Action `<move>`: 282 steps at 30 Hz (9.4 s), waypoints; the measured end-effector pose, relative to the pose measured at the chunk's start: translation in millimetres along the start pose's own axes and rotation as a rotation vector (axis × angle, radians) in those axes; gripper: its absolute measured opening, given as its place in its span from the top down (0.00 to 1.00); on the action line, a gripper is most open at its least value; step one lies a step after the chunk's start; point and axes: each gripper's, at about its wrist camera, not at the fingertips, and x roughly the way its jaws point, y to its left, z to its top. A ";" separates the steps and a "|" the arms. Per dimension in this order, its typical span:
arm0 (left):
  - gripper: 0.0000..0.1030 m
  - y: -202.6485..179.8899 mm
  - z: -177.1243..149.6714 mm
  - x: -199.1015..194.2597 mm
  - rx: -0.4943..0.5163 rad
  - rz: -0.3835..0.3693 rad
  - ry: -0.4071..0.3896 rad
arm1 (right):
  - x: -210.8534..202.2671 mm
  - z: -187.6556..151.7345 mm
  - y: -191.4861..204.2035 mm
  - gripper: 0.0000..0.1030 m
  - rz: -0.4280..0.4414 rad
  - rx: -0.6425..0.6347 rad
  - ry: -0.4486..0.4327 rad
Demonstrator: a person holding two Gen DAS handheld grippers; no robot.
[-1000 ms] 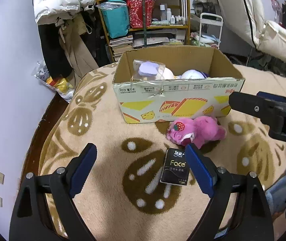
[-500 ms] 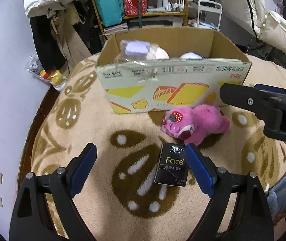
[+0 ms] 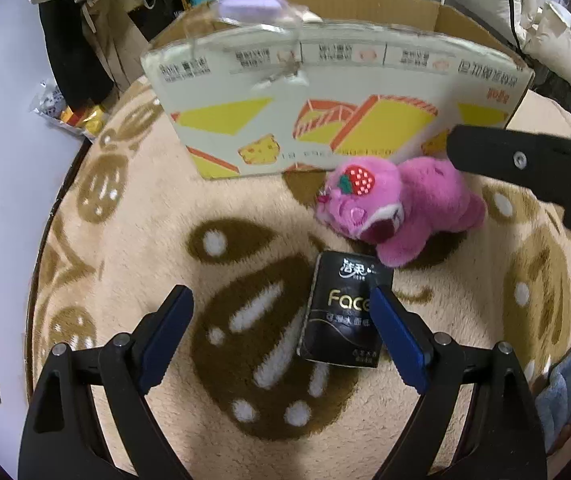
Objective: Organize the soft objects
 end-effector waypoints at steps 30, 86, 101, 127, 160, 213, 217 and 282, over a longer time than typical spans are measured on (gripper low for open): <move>0.14 -11.5 -5.3 13.0 0.010 -0.049 0.067 | 35.8 -4.9 -2.8 0.05 -0.068 -0.030 0.106; 0.45 -3.1 2.2 26.1 0.027 -0.028 0.060 | 60.9 -12.7 17.0 0.43 0.028 -0.081 0.189; 0.26 4.9 8.8 30.2 -0.041 -0.070 0.026 | 57.2 -7.6 7.1 0.42 0.033 -0.072 0.199; 0.30 8.8 5.2 33.2 -0.141 -0.083 -0.001 | 54.0 -7.0 11.5 0.43 0.018 -0.087 0.175; 0.32 19.4 -10.0 -29.7 -0.167 -0.013 -0.137 | 5.2 -20.8 7.2 0.64 0.011 -0.077 0.084; 0.32 16.3 127.9 -95.7 0.015 0.013 -0.478 | -91.8 74.7 -14.0 0.62 0.067 -0.010 -0.409; 0.32 13.2 131.5 -86.6 0.034 0.011 -0.466 | -80.9 73.9 -14.4 0.61 0.051 -0.012 -0.386; 0.04 50.6 6.0 -189.6 -0.072 0.179 -0.518 | -190.1 -13.6 7.1 0.00 -0.069 -0.137 -0.451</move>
